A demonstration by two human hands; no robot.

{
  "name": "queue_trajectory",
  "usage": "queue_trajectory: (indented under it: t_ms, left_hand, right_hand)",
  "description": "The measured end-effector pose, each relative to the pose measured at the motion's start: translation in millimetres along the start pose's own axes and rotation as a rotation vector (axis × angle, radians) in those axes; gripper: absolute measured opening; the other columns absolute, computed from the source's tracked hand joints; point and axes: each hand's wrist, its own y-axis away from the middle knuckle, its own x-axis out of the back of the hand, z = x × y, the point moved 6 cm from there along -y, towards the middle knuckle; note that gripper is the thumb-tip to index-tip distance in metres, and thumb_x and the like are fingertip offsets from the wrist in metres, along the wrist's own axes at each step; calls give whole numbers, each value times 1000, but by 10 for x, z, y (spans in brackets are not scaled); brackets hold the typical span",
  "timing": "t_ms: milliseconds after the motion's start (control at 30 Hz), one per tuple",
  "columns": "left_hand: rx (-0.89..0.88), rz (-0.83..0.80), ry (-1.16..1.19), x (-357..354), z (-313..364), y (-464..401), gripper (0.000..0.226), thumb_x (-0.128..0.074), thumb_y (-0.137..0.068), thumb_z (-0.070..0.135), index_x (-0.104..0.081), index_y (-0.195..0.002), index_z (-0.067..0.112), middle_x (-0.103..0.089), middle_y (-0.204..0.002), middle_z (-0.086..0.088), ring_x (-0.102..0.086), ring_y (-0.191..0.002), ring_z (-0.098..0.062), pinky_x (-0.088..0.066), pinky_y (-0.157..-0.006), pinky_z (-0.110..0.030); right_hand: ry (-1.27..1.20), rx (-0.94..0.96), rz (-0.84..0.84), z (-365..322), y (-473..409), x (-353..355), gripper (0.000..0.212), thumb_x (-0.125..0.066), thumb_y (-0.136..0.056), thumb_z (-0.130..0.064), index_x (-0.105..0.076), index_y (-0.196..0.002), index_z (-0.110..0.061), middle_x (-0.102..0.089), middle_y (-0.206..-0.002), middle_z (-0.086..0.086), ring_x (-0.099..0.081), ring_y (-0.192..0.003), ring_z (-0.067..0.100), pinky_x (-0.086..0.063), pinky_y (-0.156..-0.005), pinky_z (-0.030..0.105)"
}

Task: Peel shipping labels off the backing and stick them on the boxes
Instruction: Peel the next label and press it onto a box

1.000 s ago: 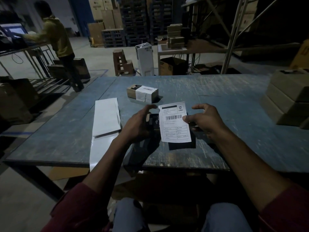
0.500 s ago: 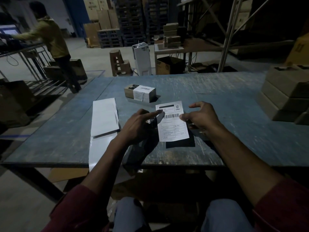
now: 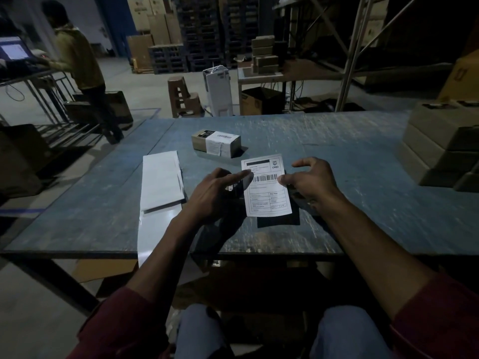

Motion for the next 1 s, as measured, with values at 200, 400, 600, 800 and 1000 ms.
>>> queue_trajectory:
  t_ms: [200, 400, 600, 800, 1000]
  left_hand:
    - [4, 48, 24, -63, -68, -14, 53, -73, -95, 42, -55, -144, 49, -55, -126, -2, -60, -106, -23, -55, -84, -41]
    - [-35, 53, 2, -77, -77, -20, 55, -73, -95, 41, -53, -145, 48, -56, -127, -3, -60, -105, -22, -55, -80, -40]
    - [-48, 37, -9, -77, -78, -33, 59, -73, -96, 38, -50, -150, 44, -55, -123, -3, -58, -104, -24, -49, -78, -35]
    - [-48, -8, 2, -57, -83, -17, 80, -70, -88, 42, -36, -159, 30, -56, -126, -12, -56, -107, -33, -50, -85, -42]
    - [-31, 5, -18, -61, -71, 26, 74, -61, -88, 47, -39, -157, 34, -55, -127, -11, -54, -110, -33, -51, -87, -45]
  right_hand:
    - [4, -3, -28, -28, 21, 5, 50, -90, -75, 0, -61, -114, -12, -75, -100, 17, -77, -80, 29, -61, -60, 37]
    - [23, -9, -25, -25, -3, 0, 50, -93, -71, -5, -63, -109, -13, -77, -95, 16, -78, -78, 30, -65, -68, 43]
    - [8, -6, -26, -18, 18, 2, 47, -93, -71, -6, -63, -106, -14, -77, -96, 16, -78, -79, 31, -64, -67, 41]
    - [-132, -41, -73, -24, 113, 0, 43, -85, -81, 2, -61, -115, -10, -76, -99, 20, -78, -76, 29, -61, -55, 34]
    - [-171, -79, -83, 15, 94, -20, 41, -85, -82, -3, -60, -112, -16, -78, -96, 16, -74, -64, 19, -51, -45, 26]
